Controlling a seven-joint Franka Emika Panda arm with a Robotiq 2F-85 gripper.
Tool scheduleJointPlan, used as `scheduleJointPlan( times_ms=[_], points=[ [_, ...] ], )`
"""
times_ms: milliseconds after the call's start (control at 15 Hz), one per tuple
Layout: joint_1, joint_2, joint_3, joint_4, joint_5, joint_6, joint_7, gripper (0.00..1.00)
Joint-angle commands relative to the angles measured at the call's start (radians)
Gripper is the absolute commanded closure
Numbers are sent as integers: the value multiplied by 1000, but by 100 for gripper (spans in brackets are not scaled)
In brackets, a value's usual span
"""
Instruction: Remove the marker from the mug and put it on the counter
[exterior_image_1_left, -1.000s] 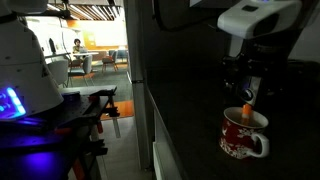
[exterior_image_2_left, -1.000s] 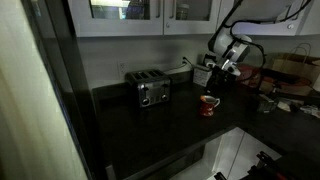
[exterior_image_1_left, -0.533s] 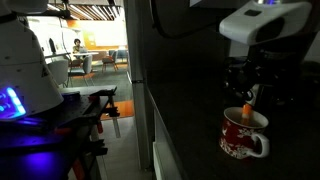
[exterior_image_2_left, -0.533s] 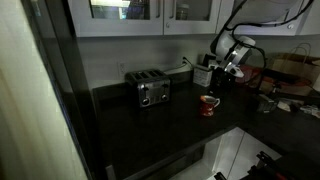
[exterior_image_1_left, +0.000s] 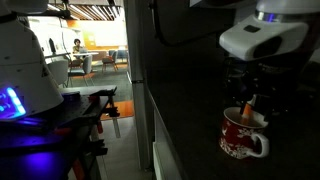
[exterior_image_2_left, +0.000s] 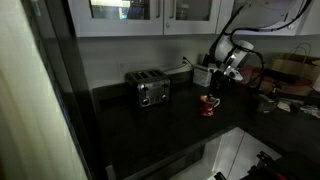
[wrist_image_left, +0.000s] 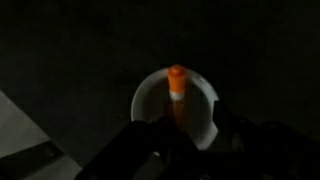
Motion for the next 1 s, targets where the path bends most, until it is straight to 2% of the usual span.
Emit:
scheduleJointPlan(
  times_ms=[0,133,267,533,800,867,933],
  points=[
    [15,31,-8,35,-19,-28,57,50],
    [18,46,-8,47,-26,-31,73,51],
    [18,61,-7,63,-32,-39,85,45],
    [15,91,1,98,-39,-61,84,45],
    [21,97,1,106,-45,-79,82,56],
    [26,95,-2,104,-50,-78,87,65],
    [31,94,-7,102,-58,-80,97,80]
  ],
)
